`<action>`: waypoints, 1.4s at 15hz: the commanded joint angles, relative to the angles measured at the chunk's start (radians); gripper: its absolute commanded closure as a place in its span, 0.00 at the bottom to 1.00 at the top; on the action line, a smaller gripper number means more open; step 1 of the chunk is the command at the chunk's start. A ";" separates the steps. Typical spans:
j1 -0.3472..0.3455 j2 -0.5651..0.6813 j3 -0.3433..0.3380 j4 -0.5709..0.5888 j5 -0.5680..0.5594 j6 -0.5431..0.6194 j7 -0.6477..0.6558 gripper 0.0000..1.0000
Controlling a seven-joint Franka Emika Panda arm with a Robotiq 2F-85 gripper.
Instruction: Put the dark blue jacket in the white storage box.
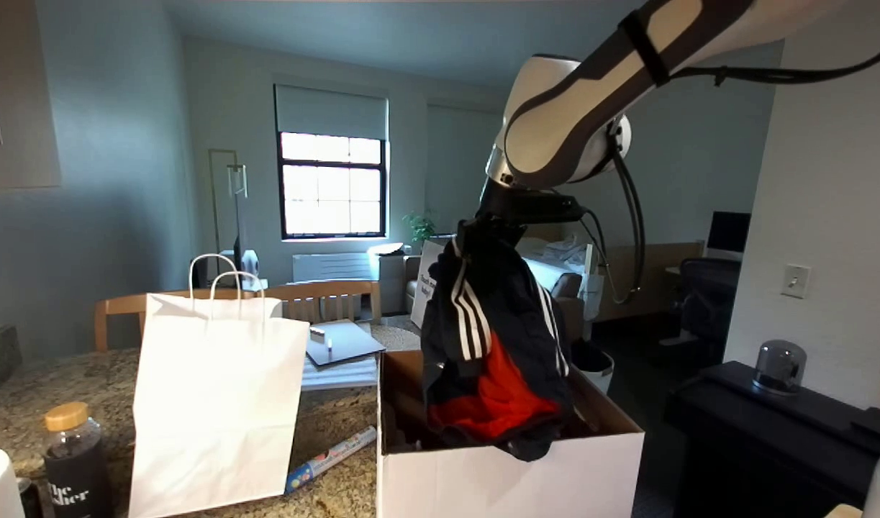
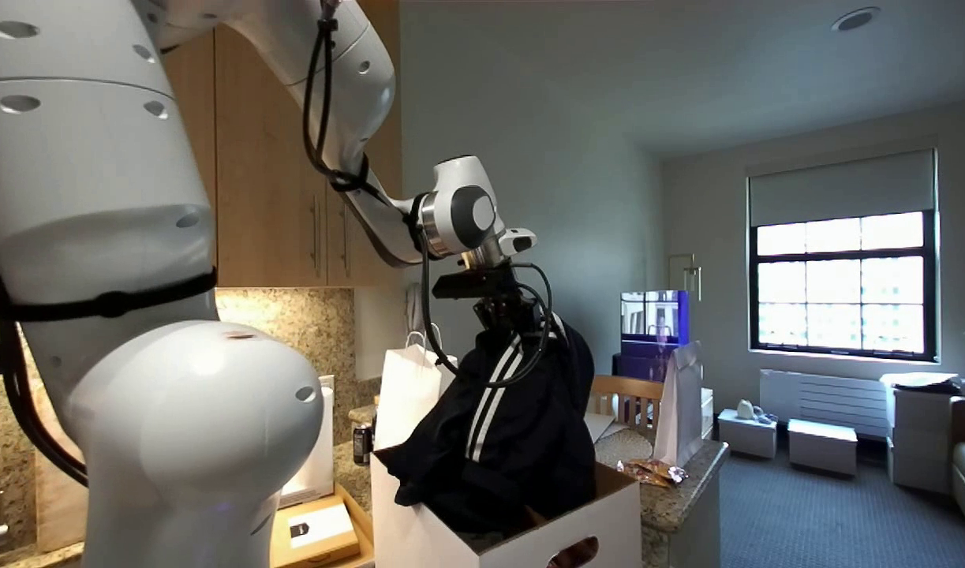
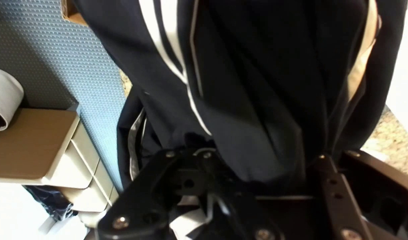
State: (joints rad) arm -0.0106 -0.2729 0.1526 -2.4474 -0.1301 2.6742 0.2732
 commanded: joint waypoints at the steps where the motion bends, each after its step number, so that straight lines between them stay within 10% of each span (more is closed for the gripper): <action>1: -0.059 0.098 0.049 0.052 -0.122 0.120 0.155 0.91; 5: -0.046 0.179 0.054 0.023 -0.159 0.109 0.188 0.91; 12: 0.100 0.187 0.009 -0.093 0.135 0.015 -0.075 0.91; 21: 0.047 0.297 -0.105 -0.010 0.147 -0.180 -0.031 0.91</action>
State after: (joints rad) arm 0.0523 -0.0107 0.0676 -2.4989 -0.0114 2.5572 0.2453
